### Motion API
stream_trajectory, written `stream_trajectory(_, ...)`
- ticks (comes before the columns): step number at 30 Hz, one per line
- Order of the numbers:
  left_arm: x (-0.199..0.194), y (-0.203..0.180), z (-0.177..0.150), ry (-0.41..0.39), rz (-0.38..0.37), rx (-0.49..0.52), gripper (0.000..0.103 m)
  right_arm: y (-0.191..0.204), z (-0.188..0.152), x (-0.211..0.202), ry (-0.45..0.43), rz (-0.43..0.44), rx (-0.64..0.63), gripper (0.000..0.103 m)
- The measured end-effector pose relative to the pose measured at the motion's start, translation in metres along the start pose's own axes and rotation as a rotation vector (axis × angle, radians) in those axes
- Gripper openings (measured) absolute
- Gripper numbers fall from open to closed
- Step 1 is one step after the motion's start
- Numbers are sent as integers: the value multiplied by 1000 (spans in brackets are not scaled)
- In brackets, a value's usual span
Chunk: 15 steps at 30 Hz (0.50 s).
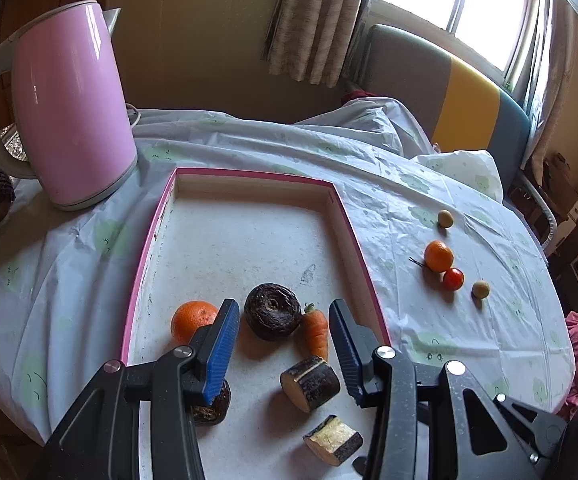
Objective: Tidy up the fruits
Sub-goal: 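Move both open grippers back toward the orange, tomato and round fruits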
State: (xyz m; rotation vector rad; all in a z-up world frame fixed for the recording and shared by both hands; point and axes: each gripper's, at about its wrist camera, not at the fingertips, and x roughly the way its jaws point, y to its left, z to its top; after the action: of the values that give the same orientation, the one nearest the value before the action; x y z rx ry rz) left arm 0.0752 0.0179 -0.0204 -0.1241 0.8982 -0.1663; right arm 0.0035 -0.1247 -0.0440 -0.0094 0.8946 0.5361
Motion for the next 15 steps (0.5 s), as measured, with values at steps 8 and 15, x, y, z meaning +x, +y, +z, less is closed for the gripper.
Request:
stream_trajectory(8, -3, -12, -6, 6, -10, 34, 47, -21, -1, -10, -27, -48, 66, 51)
stream_trajectory(15, -1, -26, -9, 23, -33, 67, 47, -47, -6, -20, -46, -105, 139, 51)
